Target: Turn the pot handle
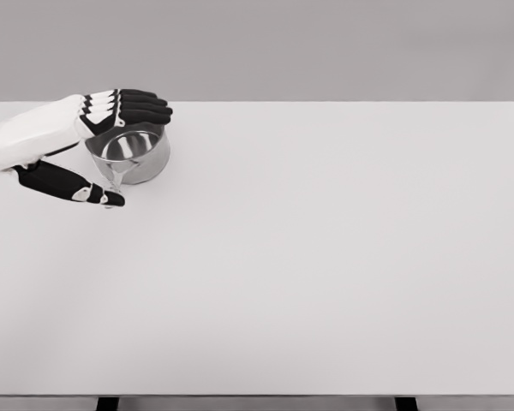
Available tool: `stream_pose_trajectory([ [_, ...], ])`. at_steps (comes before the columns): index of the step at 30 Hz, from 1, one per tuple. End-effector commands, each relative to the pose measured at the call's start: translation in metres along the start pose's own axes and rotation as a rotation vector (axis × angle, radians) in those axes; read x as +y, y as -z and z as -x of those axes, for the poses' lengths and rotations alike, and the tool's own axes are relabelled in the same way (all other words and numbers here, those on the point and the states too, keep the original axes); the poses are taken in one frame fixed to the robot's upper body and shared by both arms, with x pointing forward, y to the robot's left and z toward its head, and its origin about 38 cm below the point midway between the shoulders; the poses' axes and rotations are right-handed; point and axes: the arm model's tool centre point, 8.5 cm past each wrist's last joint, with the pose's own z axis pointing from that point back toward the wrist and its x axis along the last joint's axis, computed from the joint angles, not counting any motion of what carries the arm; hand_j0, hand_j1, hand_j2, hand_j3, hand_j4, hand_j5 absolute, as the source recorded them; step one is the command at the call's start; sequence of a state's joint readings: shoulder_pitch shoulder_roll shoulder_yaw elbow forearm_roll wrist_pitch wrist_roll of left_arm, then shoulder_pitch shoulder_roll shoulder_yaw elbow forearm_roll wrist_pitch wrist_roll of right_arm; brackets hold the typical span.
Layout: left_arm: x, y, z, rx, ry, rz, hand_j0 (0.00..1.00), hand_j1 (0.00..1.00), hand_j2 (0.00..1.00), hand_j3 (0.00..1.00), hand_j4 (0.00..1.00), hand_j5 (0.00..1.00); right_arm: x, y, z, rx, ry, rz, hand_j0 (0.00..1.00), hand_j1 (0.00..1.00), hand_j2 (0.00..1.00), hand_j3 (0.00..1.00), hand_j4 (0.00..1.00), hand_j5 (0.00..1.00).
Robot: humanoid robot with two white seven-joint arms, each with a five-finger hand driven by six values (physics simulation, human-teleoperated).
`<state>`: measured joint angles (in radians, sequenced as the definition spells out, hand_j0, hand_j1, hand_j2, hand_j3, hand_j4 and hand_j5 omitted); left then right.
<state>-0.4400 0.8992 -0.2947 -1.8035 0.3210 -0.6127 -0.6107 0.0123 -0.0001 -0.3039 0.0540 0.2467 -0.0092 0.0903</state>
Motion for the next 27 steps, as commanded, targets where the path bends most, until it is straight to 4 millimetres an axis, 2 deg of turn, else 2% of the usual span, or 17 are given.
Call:
stream_pose_trajectory([
  [1, -0.033, -0.009, 0.004, -0.011, -0.245, 0.074, 1.0, 1.0, 1.0, 1.0, 1.0, 1.0, 0.0, 0.0, 0.0, 0.001, 0.0, -0.001, 1.0, 1.0, 1.0, 1.0, 1.0, 1.0],
  [5, -0.022, -0.001, 0.017, 0.12, -0.492, 0.082, 1.0, 1.0, 1.0, 1.0, 1.0, 1.0, 0.0, 0.0, 0.0, 0.001, 0.0, -0.001, 1.0, 1.0, 1.0, 1.0, 1.0, 1.0],
  [6, -0.028, -0.001, 0.029, 0.238, -0.637, 0.101, 1.0, 1.0, 1.0, 1.0, 1.0, 1.0, 0.0, 0.0, 0.0, 0.001, 0.0, -0.001, 1.0, 1.0, 1.0, 1.0, 1.0, 1.0],
  [7, -0.033, 0.0, 0.034, 0.298, -0.706, 0.117, 1.0, 1.0, 1.0, 1.0, 1.0, 1.0, 0.0, 0.0, 0.0, 0.0, 0.0, 0.0, 1.0, 1.0, 1.0, 1.0, 1.0, 1.0],
  [11, -0.061, 0.004, 0.04, 0.359, -0.905, 0.178, 1.0, 1.0, 1.0, 1.0, 1.0, 1.0, 0.0, 0.0, 0.0, 0.0, 0.0, 0.0, 1.0, 1.0, 1.0, 1.0, 1.0, 1.0],
  [16, -0.09, 0.003, 0.041, 0.389, -1.019, 0.226, 1.0, 1.0, 1.0, 1.0, 1.0, 1.0, 0.0, 0.0, 0.0, 0.0, 0.0, 0.0, 1.0, 1.0, 1.0, 1.0, 1.0, 1.0],
  [22, -0.106, 0.002, 0.041, 0.415, -1.118, 0.248, 1.0, 1.0, 1.0, 1.0, 1.0, 1.0, 0.0, 0.0, 0.0, 0.0, 0.0, 0.0, 1.0, 1.0, 1.0, 1.0, 1.0, 1.0],
  [27, -0.113, 0.004, 0.043, 0.43, -1.137, 0.246, 1.0, 1.0, 1.0, 1.0, 1.0, 1.0, 0.0, 0.0, 0.0, 0.0, 0.0, 0.0, 1.0, 1.0, 1.0, 1.0, 1.0, 1.0],
])
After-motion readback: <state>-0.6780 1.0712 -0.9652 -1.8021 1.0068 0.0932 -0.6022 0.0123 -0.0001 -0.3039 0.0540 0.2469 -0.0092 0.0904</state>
